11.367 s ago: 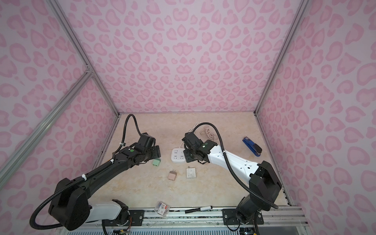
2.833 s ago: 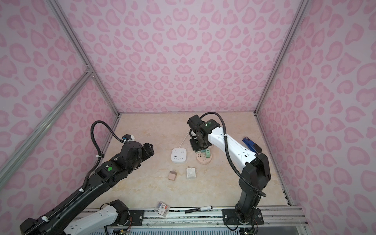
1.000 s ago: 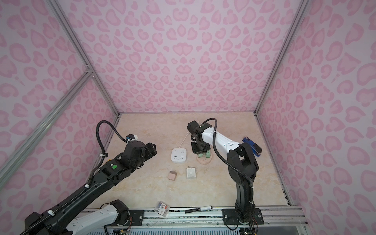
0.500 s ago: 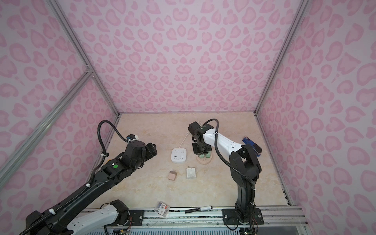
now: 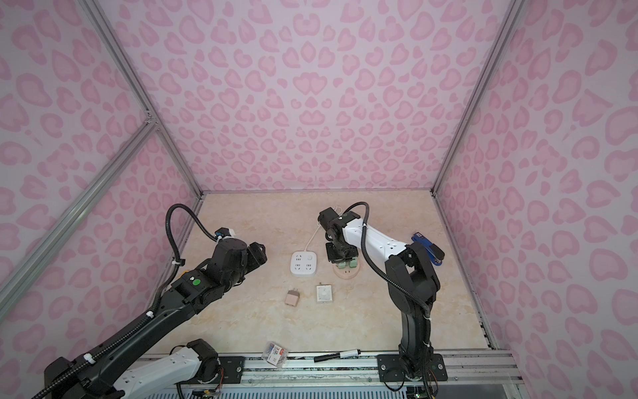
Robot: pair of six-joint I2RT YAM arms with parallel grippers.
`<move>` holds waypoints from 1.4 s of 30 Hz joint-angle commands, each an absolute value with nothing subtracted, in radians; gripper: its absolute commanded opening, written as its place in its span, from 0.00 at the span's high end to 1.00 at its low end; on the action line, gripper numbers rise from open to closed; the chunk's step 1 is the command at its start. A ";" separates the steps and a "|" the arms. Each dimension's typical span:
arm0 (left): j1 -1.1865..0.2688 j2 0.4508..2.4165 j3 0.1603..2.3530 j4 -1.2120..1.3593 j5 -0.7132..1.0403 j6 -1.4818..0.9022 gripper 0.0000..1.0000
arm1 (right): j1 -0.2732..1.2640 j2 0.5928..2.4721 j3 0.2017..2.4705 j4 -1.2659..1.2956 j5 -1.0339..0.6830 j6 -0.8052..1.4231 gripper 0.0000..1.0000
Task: Insert the plug
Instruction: 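Lower the green charger with the right gripper onto the pink strip's free socket, then press the green charger into the socket, then open and lift the right gripper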
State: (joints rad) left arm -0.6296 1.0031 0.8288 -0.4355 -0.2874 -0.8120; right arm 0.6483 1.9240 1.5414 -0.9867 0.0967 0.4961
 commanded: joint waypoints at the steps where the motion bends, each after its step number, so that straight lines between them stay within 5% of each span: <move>1: -0.628 1.007 0.825 -0.408 -0.298 -0.809 0.17 | 0.644 1.954 1.540 -1.005 0.108 0.489 1.00; 28: -0.628 1.042 0.813 -0.368 -0.288 -0.797 0.17 | 0.615 2.111 1.608 -1.085 0.061 0.449 1.00; 42: -0.627 1.053 0.838 -0.380 -0.278 -0.815 0.17 | 0.614 1.962 1.627 -1.041 0.088 0.463 0.68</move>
